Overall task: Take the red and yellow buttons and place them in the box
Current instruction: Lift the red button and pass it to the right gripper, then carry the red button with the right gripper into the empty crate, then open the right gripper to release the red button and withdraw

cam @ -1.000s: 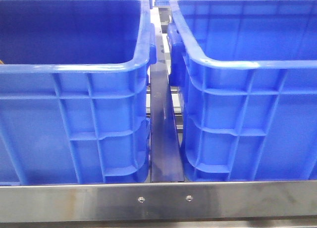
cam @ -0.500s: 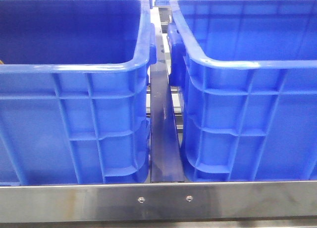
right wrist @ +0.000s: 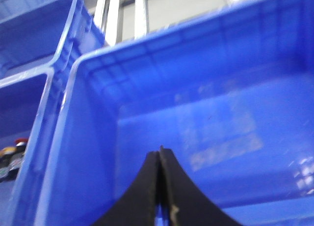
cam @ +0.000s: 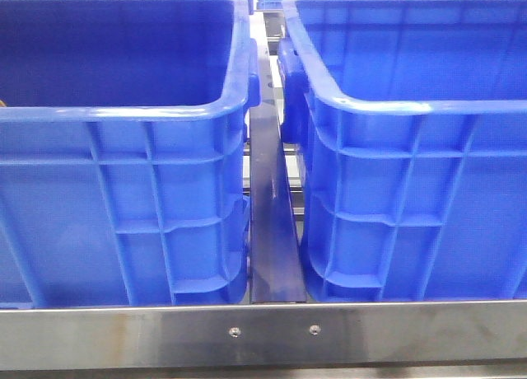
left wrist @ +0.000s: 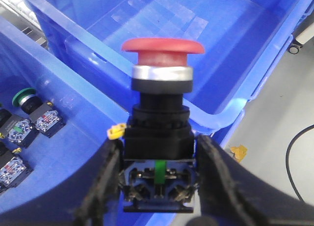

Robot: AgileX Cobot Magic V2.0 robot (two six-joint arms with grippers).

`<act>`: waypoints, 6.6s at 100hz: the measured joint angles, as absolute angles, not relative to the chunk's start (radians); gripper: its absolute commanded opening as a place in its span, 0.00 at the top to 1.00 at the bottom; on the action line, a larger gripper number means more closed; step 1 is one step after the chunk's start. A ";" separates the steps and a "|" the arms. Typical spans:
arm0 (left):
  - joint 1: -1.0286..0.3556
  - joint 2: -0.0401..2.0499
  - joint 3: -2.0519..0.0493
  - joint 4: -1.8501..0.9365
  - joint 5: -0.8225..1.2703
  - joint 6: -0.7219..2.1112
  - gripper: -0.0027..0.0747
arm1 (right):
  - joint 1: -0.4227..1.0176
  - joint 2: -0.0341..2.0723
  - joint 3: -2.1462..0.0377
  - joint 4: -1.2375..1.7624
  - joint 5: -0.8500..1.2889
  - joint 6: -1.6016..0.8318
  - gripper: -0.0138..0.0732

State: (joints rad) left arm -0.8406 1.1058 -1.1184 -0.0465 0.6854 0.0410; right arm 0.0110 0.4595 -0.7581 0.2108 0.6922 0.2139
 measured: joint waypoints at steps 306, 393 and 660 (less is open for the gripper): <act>-0.114 0.642 -0.721 -0.036 0.509 -0.040 0.67 | 0.070 1.350 -1.068 1.315 0.290 -1.184 0.68; -0.109 0.605 -0.698 -0.038 0.503 -0.040 0.99 | 0.123 1.759 -1.126 1.342 0.000 -1.207 0.68; -0.109 0.605 -0.698 -0.041 0.507 -0.040 0.87 | 0.143 0.607 -0.581 1.359 0.051 -1.217 0.92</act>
